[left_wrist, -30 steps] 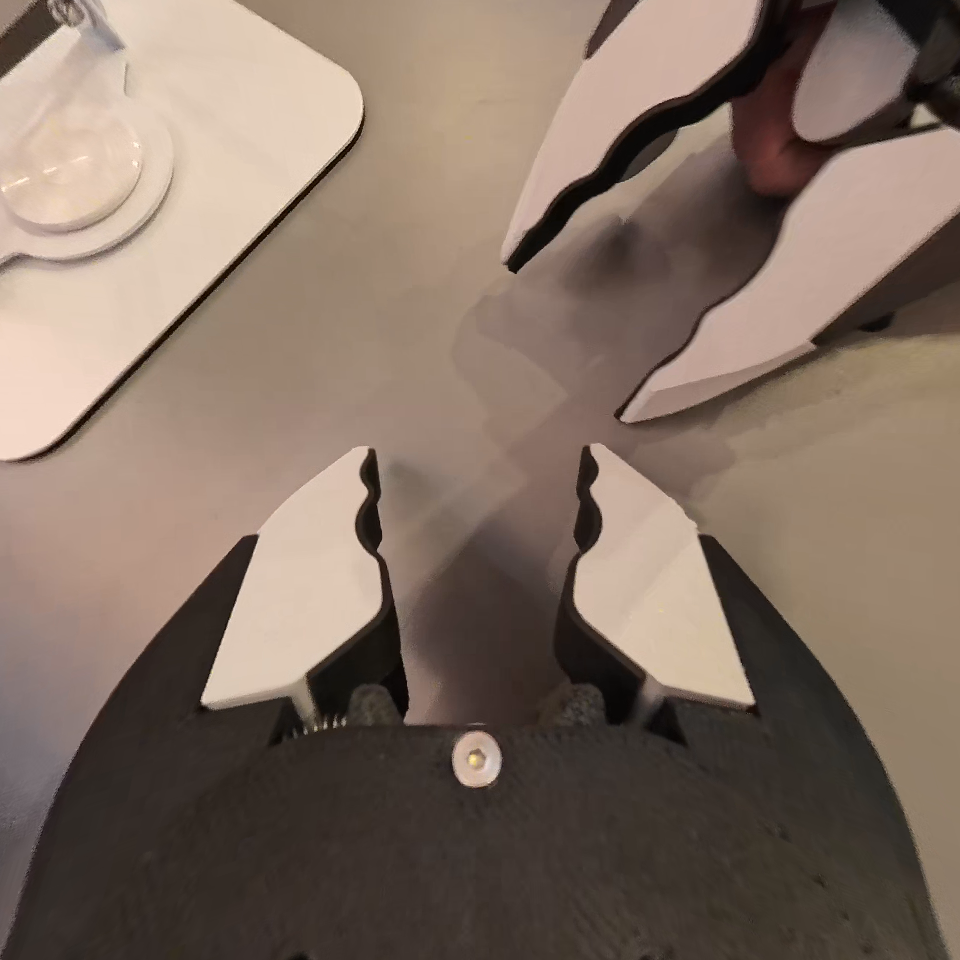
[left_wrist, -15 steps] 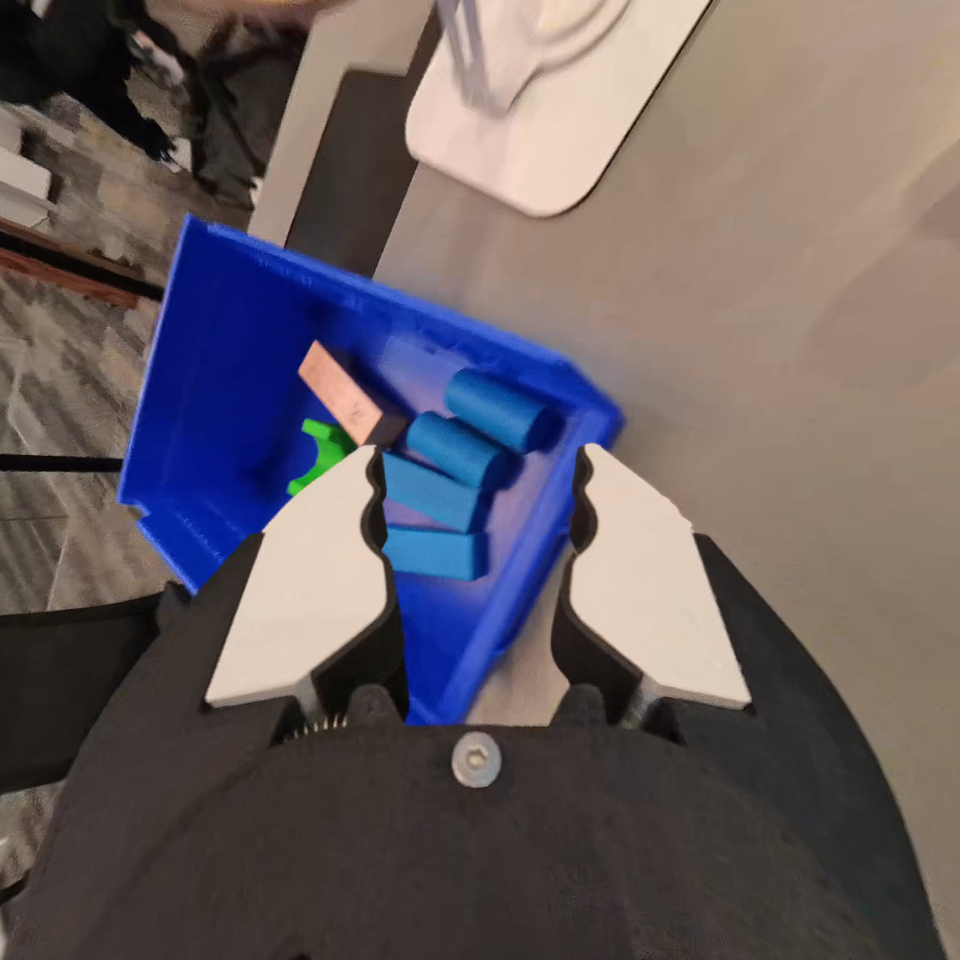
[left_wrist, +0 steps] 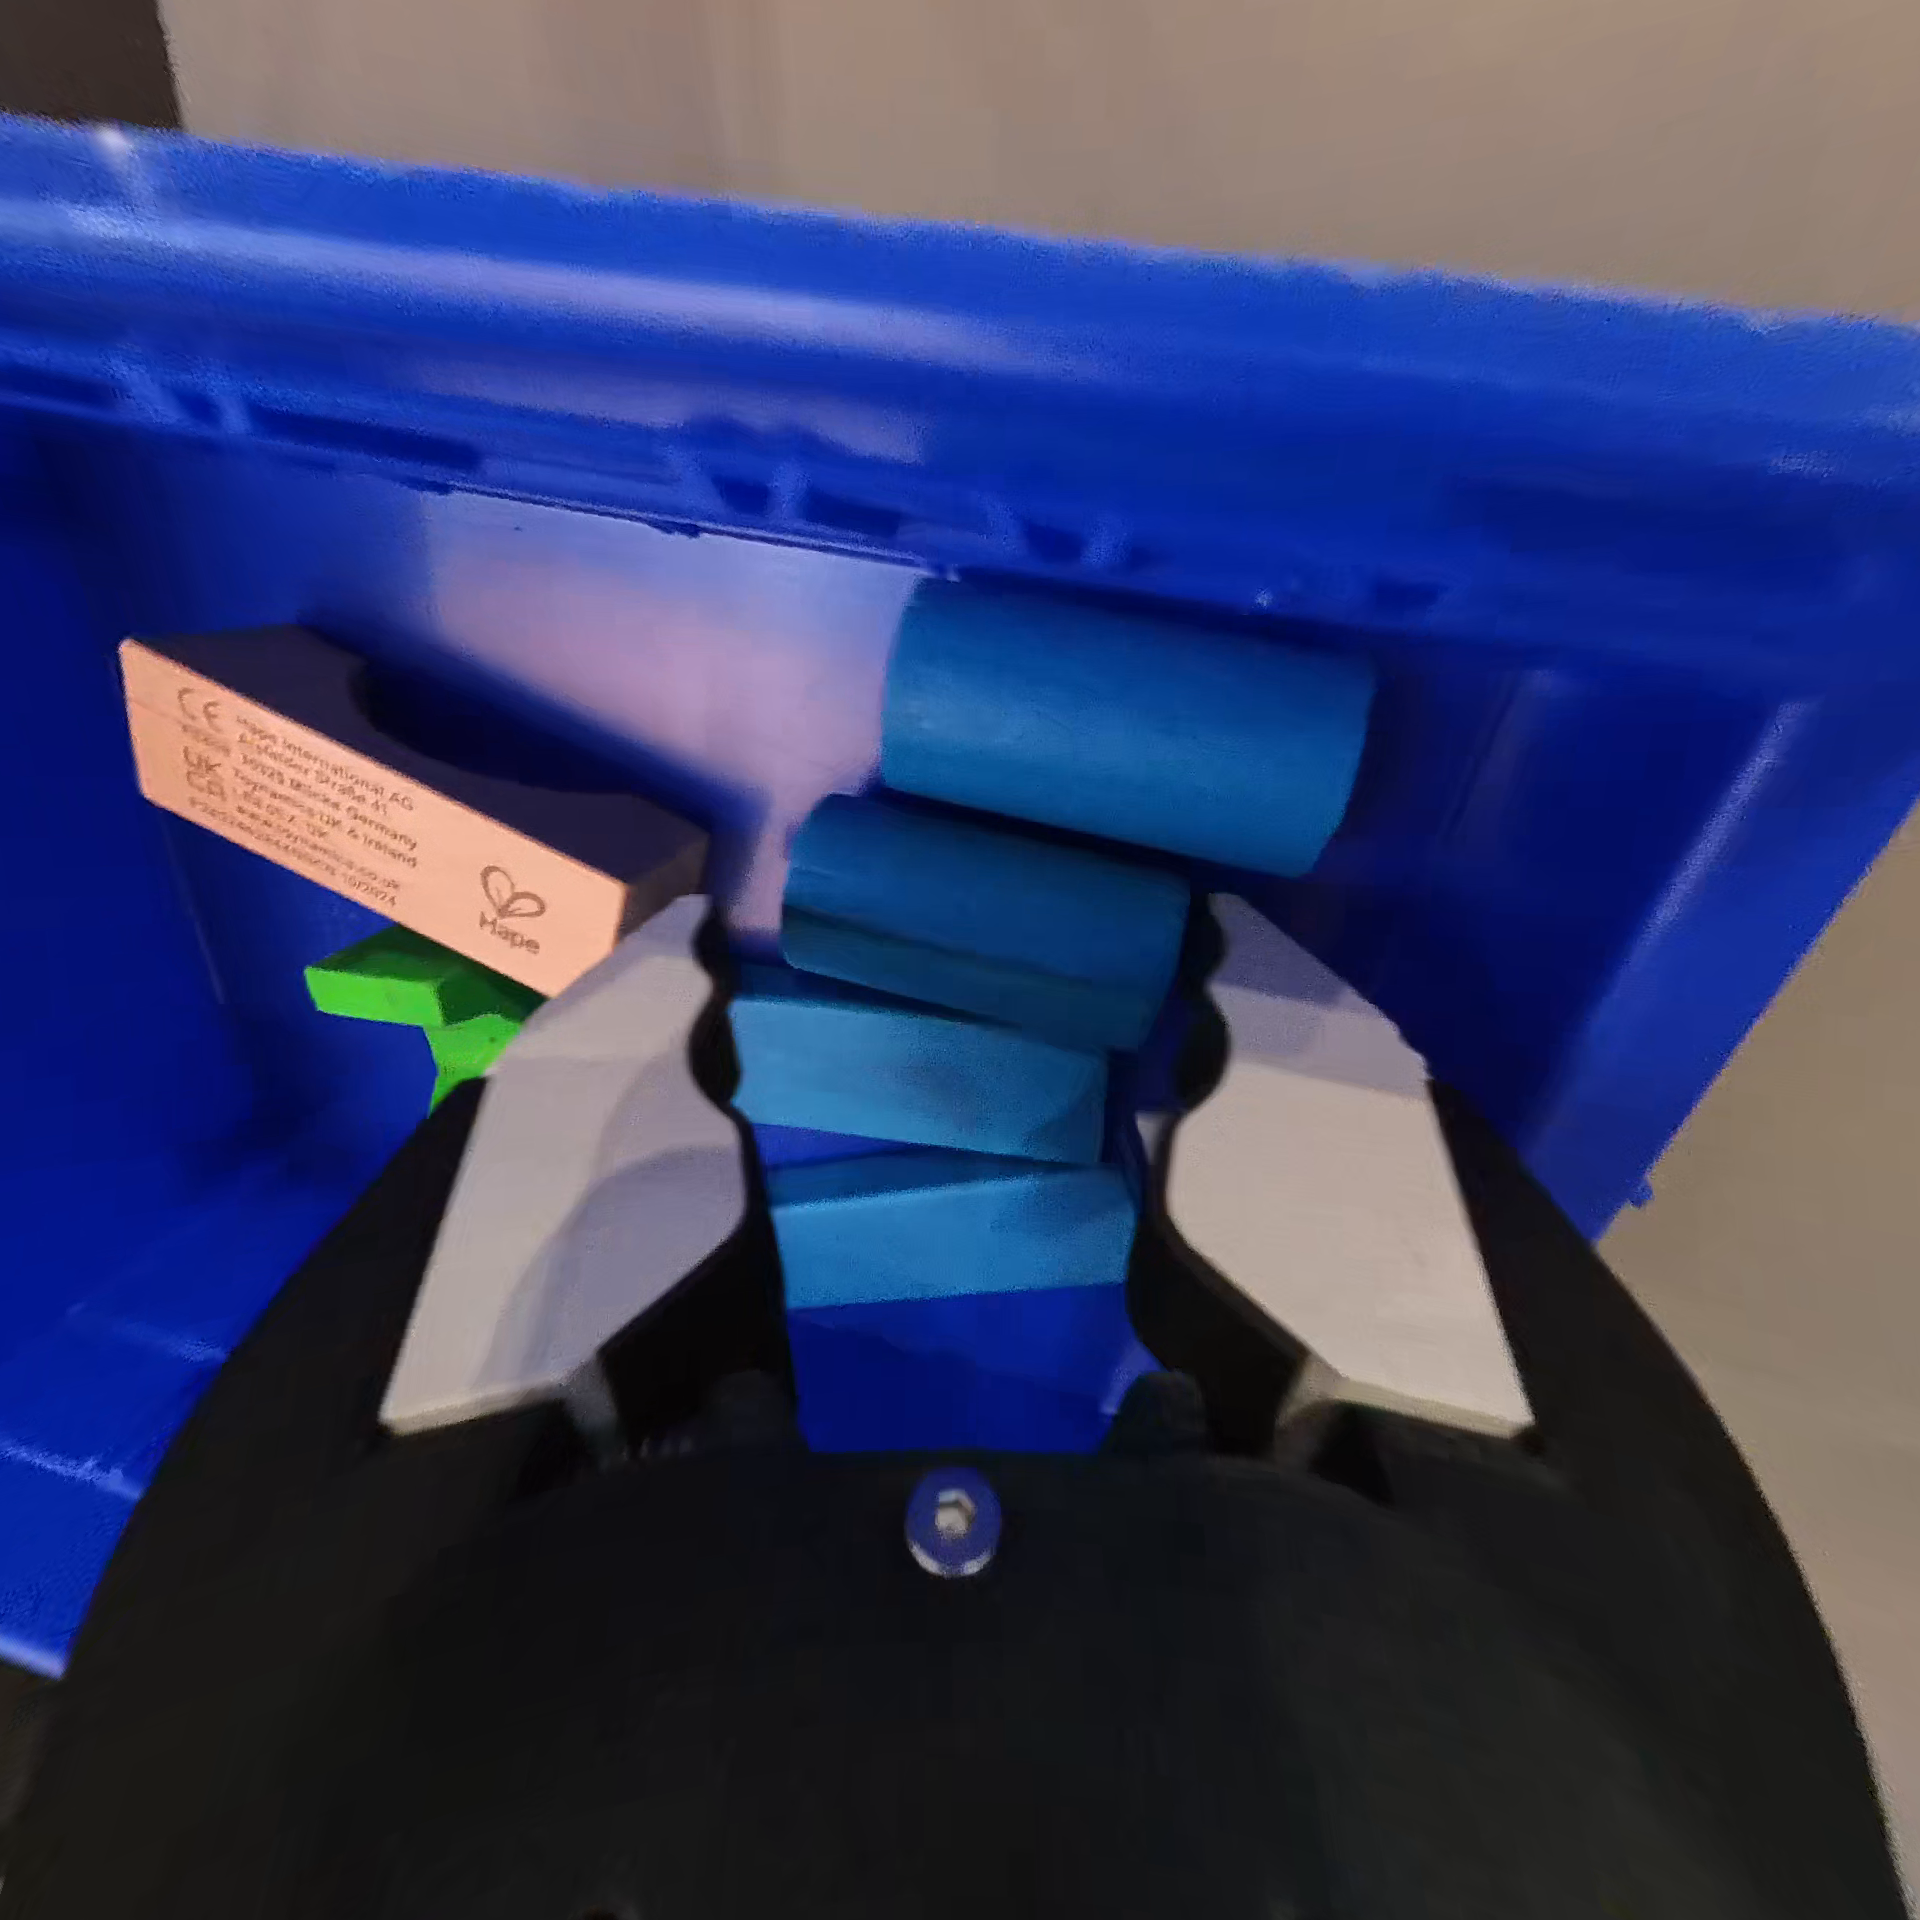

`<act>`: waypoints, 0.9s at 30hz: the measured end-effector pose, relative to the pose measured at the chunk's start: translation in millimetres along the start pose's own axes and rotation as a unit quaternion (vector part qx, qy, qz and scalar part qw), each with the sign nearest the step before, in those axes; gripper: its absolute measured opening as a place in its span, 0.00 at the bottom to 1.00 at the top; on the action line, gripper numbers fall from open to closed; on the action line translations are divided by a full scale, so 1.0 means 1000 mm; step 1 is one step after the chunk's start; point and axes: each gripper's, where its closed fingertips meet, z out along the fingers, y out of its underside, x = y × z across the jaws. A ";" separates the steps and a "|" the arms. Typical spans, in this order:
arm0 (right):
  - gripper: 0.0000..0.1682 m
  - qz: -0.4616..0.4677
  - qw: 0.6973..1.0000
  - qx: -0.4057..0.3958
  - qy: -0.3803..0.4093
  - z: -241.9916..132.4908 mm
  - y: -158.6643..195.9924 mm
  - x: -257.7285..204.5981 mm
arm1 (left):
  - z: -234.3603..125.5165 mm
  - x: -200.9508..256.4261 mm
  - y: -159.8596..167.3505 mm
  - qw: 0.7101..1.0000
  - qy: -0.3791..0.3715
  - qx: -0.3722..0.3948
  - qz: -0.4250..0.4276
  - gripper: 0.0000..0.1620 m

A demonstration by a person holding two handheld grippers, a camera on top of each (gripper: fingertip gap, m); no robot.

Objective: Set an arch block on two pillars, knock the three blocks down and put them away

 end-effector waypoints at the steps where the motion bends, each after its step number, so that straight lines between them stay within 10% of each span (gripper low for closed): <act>1: 0.37 -0.001 1.000 0.000 0.000 0.000 0.000 0.000 | 0.000 -0.001 -0.002 1.000 0.005 0.012 -0.011 0.44; 10: 0.39 -0.009 1.000 0.022 0.012 -0.004 -0.005 0.001 | -0.041 -0.004 -0.005 0.971 -0.008 0.154 -0.183 0.43; 20: 0.32 -0.163 0.965 0.153 0.140 -0.053 -0.087 -0.022 | -0.137 0.122 -0.124 0.784 0.247 0.426 -0.379 0.43; 27: 0.30 -0.270 0.935 0.156 0.167 -0.054 -0.123 -0.062 | -0.142 0.203 -0.191 0.759 0.320 0.447 -0.349 0.43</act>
